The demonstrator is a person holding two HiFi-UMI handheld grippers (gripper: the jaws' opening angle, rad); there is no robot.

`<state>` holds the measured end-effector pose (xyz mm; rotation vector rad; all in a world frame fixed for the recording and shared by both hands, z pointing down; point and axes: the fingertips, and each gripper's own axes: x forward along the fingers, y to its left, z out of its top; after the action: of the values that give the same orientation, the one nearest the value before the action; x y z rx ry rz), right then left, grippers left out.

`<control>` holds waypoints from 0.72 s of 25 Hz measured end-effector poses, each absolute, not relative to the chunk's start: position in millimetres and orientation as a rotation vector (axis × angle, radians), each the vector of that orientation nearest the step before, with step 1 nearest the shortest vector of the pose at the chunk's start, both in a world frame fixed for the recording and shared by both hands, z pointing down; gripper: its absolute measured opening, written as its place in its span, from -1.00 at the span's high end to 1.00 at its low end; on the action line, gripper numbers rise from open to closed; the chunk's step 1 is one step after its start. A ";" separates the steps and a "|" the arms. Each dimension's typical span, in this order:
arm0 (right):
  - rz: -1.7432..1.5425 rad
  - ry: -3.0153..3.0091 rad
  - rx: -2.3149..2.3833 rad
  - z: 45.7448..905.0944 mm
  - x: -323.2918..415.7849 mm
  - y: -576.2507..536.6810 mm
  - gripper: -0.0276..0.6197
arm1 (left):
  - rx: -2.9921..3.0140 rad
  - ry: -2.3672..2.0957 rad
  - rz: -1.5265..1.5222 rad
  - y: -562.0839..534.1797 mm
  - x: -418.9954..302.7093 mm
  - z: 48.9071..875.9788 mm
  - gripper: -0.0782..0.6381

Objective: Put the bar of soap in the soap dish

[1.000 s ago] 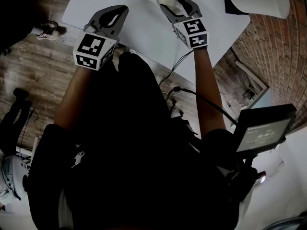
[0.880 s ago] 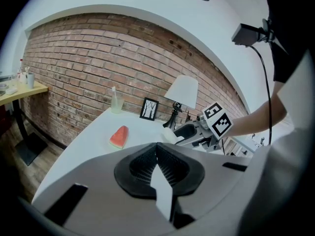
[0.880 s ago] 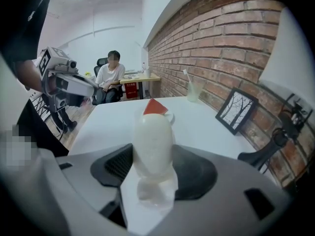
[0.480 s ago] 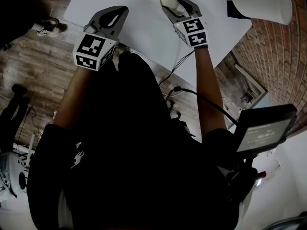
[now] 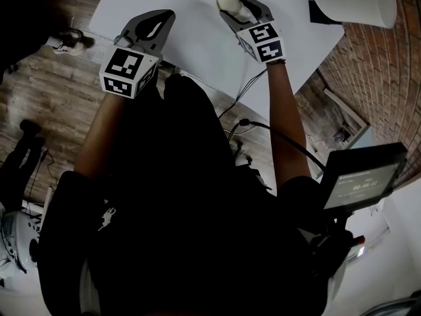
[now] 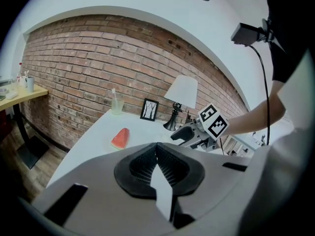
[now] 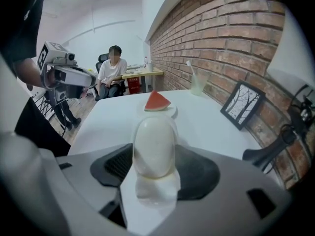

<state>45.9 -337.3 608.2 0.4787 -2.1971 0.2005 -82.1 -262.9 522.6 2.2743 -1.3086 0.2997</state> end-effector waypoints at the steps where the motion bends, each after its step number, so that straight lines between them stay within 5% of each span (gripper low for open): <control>1: 0.201 -2.200 0.484 607.4 47.3 -337.6 0.13 | 2.280 -1.307 0.305 -263.9 -80.8 521.9 0.76; 12: 0.151 -2.326 0.664 540.6 61.1 -328.0 0.14 | 2.367 -1.285 0.318 -258.3 -58.2 491.7 0.76; 18: 0.197 -2.440 0.844 500.1 69.7 -320.5 0.75 | 2.450 -1.235 0.335 -252.5 -33.6 469.6 0.76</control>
<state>69.7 -320.5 500.1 0.8441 -2.4405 0.1969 -33.6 -252.5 469.6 2.4497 -1.2351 0.3349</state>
